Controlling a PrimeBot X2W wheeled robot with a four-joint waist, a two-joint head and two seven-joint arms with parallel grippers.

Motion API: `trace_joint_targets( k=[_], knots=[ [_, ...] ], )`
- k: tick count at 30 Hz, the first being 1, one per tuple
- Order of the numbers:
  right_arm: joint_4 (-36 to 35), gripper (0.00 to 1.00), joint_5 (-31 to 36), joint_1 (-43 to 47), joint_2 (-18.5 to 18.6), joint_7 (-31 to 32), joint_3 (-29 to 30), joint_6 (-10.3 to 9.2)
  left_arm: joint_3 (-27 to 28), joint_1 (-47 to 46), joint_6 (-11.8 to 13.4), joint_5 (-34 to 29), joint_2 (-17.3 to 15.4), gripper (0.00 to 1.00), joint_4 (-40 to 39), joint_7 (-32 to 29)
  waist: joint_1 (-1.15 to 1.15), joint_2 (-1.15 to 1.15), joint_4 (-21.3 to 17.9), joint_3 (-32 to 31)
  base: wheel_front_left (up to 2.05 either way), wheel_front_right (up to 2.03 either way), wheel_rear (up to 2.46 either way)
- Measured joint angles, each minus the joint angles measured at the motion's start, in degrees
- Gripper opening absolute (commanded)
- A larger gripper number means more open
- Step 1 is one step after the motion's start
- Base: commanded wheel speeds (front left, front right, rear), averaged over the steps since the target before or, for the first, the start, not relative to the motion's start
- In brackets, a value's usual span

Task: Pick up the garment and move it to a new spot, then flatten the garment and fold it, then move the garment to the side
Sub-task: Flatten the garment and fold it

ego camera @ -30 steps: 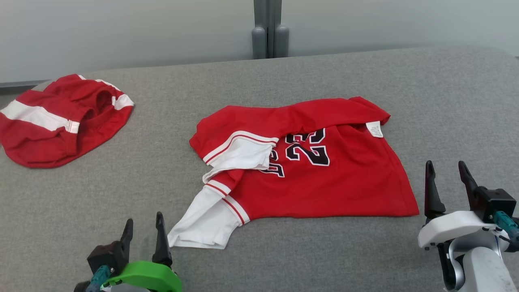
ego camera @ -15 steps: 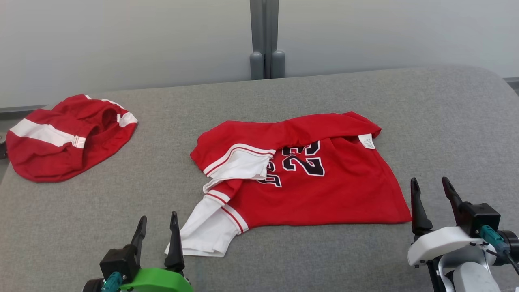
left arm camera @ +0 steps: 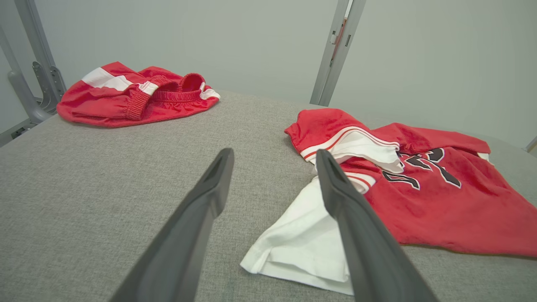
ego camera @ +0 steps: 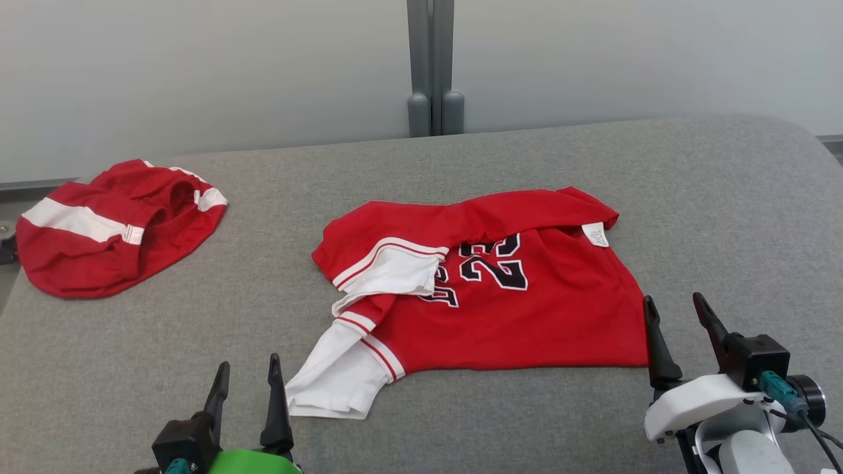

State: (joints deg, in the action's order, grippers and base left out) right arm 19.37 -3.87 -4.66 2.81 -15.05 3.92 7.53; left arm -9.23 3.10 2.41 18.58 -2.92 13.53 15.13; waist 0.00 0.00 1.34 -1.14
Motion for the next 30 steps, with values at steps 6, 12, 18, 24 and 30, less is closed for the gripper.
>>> trace_joint_targets(
  k=[6, 12, 18, 24, 30],
  knots=[
    [-0.02, 1.0, -0.01, 0.0, 0.0, 0.0, -0.36, 0.0, -0.19, 0.07, 0.29, -0.04, 0.02, 1.0, -0.26, 0.0, 0.0, 0.0, 0.05, 0.0, 0.0, 0.0, 0.0],
    [-0.01, 1.0, -0.02, -0.01, 0.0, 0.0, -0.46, 0.0, -1.75, 0.19, 0.03, -0.01, 0.03, 1.0, 2.04, 0.0, 0.0, 0.0, -0.11, 0.37, 0.0, 0.0, 0.0],
    [0.19, 1.0, -0.02, -0.13, 0.0, -0.01, -0.58, 0.0, -3.63, 0.04, -0.07, 0.04, 0.11, 1.0, 9.07, -2.56, 0.0, 0.0, -0.53, 1.68, 0.0, 0.0, 0.0],
    [0.58, 1.0, 0.0, -1.19, -0.01, 0.0, -0.56, 0.0, -3.26, -4.0, 0.62, 0.36, 0.1, 1.0, 15.21, -2.59, 0.0, 0.0, -1.23, 4.19, 0.0, 0.0, 0.0],
    [1.66, 1.0, 0.51, -2.33, 0.0, 0.0, 0.27, 0.0, -1.7, -7.53, 1.81, 0.99, 0.01, 1.0, 20.53, -1.45, 0.0, 0.0, -2.13, 6.61, 0.0, 0.0, 0.0]
  ],
)
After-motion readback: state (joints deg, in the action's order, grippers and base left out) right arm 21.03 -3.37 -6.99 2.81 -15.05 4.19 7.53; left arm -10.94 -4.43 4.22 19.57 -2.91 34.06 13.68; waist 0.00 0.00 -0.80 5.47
